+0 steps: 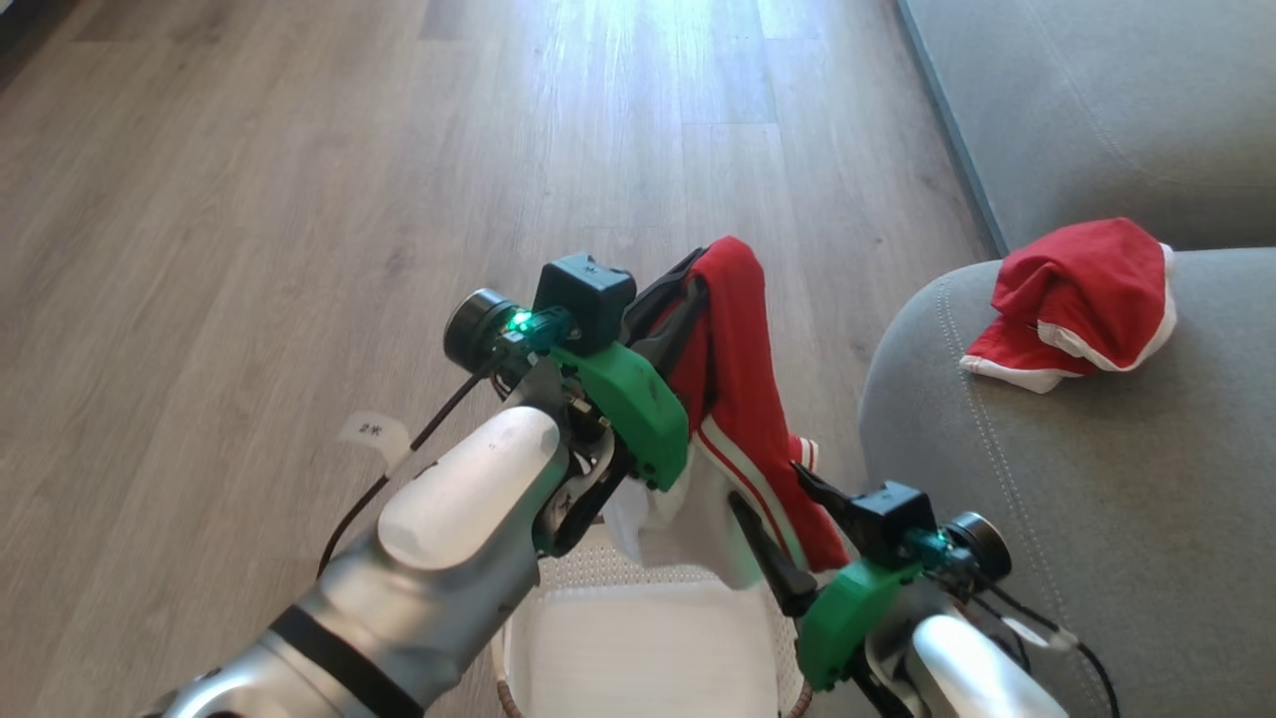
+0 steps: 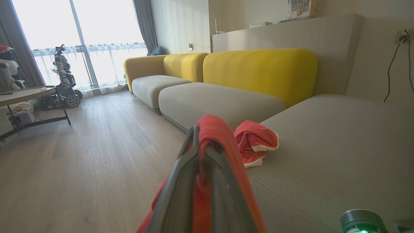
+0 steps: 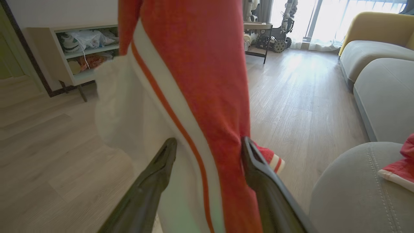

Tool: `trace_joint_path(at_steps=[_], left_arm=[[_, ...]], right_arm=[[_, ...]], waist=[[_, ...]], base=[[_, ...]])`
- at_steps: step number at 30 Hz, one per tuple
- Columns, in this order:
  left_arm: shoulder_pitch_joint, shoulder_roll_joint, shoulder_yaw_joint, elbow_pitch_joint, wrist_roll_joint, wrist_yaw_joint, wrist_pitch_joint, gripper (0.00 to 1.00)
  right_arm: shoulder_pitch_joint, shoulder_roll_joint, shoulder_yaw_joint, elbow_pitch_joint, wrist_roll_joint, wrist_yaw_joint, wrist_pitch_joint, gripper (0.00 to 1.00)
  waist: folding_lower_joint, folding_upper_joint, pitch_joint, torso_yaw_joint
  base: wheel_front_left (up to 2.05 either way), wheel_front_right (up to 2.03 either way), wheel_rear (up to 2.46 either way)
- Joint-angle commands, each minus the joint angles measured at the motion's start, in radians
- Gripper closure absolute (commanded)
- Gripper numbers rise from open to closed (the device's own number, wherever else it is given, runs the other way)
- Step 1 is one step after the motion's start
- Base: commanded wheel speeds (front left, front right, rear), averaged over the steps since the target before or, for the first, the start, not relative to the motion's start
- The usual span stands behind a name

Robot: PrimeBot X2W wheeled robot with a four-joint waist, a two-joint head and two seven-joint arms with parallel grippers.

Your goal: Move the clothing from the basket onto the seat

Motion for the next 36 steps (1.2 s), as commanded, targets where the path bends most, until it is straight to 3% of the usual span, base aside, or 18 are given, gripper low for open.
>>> trace_joint_path(at_steps=[1,14,15,17,20,28,29,31,33,34,36], left_arm=[[-0.077,0.02,0.031,-0.038,0.01,0.007,0.002,1.0],[-0.068,0.024,0.014,-0.104,0.007,0.019,0.015,1.0],[-0.067,0.024,0.014,-0.106,0.005,0.02,0.015,1.0],[-0.063,0.028,0.016,-0.105,0.0,0.022,0.017,1.0],[-0.05,0.036,0.018,-0.099,-0.006,0.029,0.02,1.0],[0.01,0.056,0.04,-0.065,-0.038,0.042,-0.015,1.0],[0.018,0.058,0.041,-0.059,-0.041,0.043,-0.023,0.9],[0.033,0.061,0.044,-0.046,-0.045,0.045,-0.039,0.6],[0.049,0.064,0.043,-0.033,-0.048,0.043,-0.051,0.11],[0.056,0.064,0.043,-0.027,-0.051,0.042,-0.058,0.0],[0.07,0.065,0.043,-0.016,-0.055,0.04,-0.07,0.0]], right_arm=[[-0.067,0.001,0.021,-0.017,0.009,0.0,-0.007,0.0],[-0.213,0.001,0.17,0.112,0.068,0.0,-0.007,0.0],[-0.219,0.001,0.18,0.115,0.076,0.0,-0.007,0.04],[-0.229,0.001,0.195,0.113,0.092,0.0,-0.007,0.55],[-0.235,0.001,0.208,0.107,0.113,0.0,-0.007,1.0],[-0.225,-0.005,0.17,0.073,0.124,0.0,-0.007,1.0],[-0.224,-0.01,0.161,0.067,0.121,0.0,-0.007,1.0],[-0.222,-0.02,0.142,0.053,0.117,0.0,-0.007,1.0],[-0.218,-0.03,0.114,0.033,0.113,0.0,-0.007,1.0],[-0.215,-0.036,0.103,0.024,0.109,0.0,-0.007,1.0],[-0.211,-0.049,0.081,0.007,0.102,0.0,-0.007,1.0]], waist=[[0.0001,-0.0001,0.001,0.004],[0.0001,-0.0001,0.015,0.048],[0.0001,-0.0001,0.015,0.051],[0.0001,-0.0001,0.017,0.054],[0.0001,-0.0001,0.019,0.056],[0.0001,-0.0001,0.028,0.034],[0.0001,-0.0001,0.029,0.029],[0.0001,-0.0001,0.031,0.017],[0.0001,-0.0001,0.033,0.001],[0.0001,-0.0001,0.034,-0.007],[0.0001,-0.0001,0.035,-0.026]], base=[[0.0,0.0,0.0],[0.0,0.0,0.0],[0.0,0.0,0.0],[0.0,0.0,0.0],[0.0,0.0,0.0],[0.0,0.0,0.0],[0.0,0.0,0.0],[0.0,0.0,0.0],[0.0,0.0,0.0],[0.0,0.0,0.0],[0.0,0.0,0.0]])
